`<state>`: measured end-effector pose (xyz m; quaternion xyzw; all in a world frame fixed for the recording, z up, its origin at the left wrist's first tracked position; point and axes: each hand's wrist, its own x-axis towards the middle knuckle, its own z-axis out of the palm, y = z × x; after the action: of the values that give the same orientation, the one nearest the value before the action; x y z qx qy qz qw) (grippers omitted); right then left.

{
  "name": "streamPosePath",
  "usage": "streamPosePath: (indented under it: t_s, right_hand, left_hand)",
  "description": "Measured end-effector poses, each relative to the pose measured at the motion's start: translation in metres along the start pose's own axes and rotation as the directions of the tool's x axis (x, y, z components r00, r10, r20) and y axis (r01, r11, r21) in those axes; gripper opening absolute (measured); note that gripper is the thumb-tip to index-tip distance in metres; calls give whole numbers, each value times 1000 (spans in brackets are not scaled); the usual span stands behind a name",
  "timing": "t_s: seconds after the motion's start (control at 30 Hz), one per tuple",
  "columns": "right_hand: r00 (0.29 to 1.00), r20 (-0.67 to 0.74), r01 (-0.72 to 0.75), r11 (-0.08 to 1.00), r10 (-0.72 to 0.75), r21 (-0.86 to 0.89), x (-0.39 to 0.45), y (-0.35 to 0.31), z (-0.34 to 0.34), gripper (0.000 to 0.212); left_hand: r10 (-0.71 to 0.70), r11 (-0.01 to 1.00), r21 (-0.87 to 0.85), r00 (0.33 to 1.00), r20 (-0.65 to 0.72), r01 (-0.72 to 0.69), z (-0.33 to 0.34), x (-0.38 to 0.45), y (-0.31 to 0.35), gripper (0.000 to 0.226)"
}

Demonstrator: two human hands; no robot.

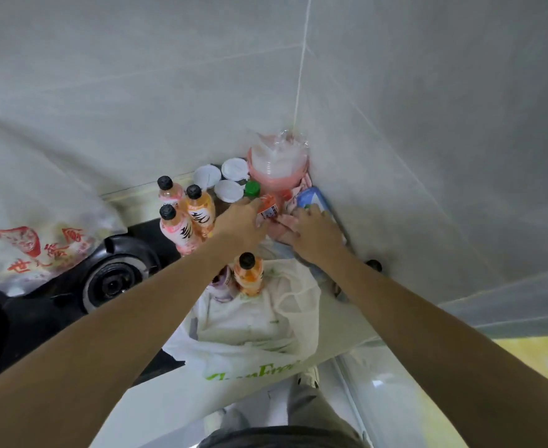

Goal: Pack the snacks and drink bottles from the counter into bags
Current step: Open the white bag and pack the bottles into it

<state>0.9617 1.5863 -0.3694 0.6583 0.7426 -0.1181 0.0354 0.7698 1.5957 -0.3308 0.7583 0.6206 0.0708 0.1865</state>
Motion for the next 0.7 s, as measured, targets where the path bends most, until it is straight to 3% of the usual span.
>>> streamPosePath:
  t_s: [0.1,0.27,0.43,0.57,0.7]
  right_hand:
    - [998,70,9,998,-5,-55,-19,4,-26,53]
    - [983,34,-180,983,181,-38,-14,27,-6,42]
    - [972,50,-228,972,232,-60,-3,33,9,55]
    - [969,1,-244,959,246,-143,4,31,25,83]
    - [971,-52,-237,956,231,-171,2,31,30,86]
  left_hand:
    - [18,1000,9,998,60,-19,21,30,2,44]
    - [14,995,93,993,113,-25,46,68,7,46]
    - [23,992,124,996,90,-34,64,91,8,45]
    - [-2,985,168,988,154,-24,73,105,9,54]
    - [13,953,300,997,78,-36,79,110,4,59]
